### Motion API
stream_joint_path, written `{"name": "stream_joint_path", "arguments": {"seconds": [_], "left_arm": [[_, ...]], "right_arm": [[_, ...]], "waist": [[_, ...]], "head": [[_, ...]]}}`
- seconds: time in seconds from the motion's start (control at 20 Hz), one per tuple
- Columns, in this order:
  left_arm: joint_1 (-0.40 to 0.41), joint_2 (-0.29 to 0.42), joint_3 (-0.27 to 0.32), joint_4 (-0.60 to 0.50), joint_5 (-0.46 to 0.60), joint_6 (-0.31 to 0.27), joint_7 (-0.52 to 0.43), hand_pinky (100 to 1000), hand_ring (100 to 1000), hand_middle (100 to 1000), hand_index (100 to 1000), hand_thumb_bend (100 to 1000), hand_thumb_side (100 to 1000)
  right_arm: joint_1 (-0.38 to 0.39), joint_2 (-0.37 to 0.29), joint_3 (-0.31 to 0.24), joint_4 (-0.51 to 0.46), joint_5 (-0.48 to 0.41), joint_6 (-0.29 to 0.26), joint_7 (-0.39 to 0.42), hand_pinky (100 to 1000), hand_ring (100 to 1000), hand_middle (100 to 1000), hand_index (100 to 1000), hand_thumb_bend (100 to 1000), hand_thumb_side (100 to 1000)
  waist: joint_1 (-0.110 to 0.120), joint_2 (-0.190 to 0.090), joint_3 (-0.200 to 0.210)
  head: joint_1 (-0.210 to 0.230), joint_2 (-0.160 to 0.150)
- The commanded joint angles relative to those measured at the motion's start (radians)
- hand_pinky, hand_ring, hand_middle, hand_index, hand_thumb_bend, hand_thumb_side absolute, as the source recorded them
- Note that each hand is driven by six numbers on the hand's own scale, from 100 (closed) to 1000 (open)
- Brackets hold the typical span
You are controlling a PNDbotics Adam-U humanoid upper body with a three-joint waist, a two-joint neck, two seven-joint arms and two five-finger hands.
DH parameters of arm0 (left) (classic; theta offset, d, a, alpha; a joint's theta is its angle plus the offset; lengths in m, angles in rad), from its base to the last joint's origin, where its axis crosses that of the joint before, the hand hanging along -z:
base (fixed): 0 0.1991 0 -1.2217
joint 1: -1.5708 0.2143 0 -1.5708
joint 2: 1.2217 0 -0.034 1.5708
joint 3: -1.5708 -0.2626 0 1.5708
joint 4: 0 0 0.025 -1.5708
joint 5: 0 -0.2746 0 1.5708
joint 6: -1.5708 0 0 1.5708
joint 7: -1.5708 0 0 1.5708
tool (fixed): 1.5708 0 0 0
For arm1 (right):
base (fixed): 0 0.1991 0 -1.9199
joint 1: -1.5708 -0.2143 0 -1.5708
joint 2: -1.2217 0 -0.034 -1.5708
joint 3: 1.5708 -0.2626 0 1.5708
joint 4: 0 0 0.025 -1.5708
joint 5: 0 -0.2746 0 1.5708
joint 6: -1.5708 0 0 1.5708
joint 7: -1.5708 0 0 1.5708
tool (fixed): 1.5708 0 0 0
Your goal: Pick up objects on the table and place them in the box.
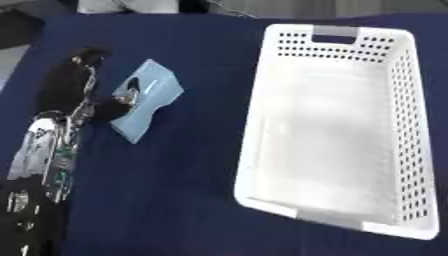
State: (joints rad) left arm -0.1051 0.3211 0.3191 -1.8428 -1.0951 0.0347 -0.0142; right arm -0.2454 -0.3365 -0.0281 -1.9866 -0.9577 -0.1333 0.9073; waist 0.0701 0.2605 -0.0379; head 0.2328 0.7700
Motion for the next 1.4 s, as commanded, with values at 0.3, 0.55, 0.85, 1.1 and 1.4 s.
{"name": "stream_joint_path", "arguments": {"seconds": [0.3,0.55,0.85,1.1,1.4], "left_arm": [[0.015,0.032,0.015,0.003,0.31,-0.03,0.114,513,655,758,865,100,1000],[0.017,0.041,0.003,0.013,0.312,-0.077,0.087,553,685,777,880,281,911],[0.012,0.052,-0.024,0.027,0.239,-0.19,-0.028,637,748,825,923,782,511],[0.006,0.059,-0.026,0.042,0.196,-0.242,-0.089,663,763,838,935,844,474],[0.004,0.056,-0.021,0.053,0.174,-0.246,-0.103,666,764,839,932,799,507]], "right_arm": [[0.001,-0.016,-0.001,-0.013,0.006,-0.005,0.0,846,749,841,1000,100,767],[-0.001,-0.017,0.0,-0.013,0.005,-0.006,0.0,846,748,840,1000,100,767],[-0.008,-0.019,0.004,-0.013,0.0,-0.003,0.0,845,748,840,1000,100,767],[-0.012,-0.021,0.006,-0.013,-0.001,-0.001,0.0,845,748,840,1000,100,767],[-0.016,-0.021,0.007,-0.013,-0.003,-0.001,0.0,843,747,839,1000,100,767]], "waist": [[-0.003,-0.017,0.005],[-0.002,-0.017,0.002],[0.002,-0.016,-0.009],[0.005,-0.014,-0.013],[0.006,-0.012,-0.017]], "head": [[-0.013,0.0],[-0.022,0.0],[-0.033,0.0],[-0.038,0.0],[-0.041,0.0]]}}
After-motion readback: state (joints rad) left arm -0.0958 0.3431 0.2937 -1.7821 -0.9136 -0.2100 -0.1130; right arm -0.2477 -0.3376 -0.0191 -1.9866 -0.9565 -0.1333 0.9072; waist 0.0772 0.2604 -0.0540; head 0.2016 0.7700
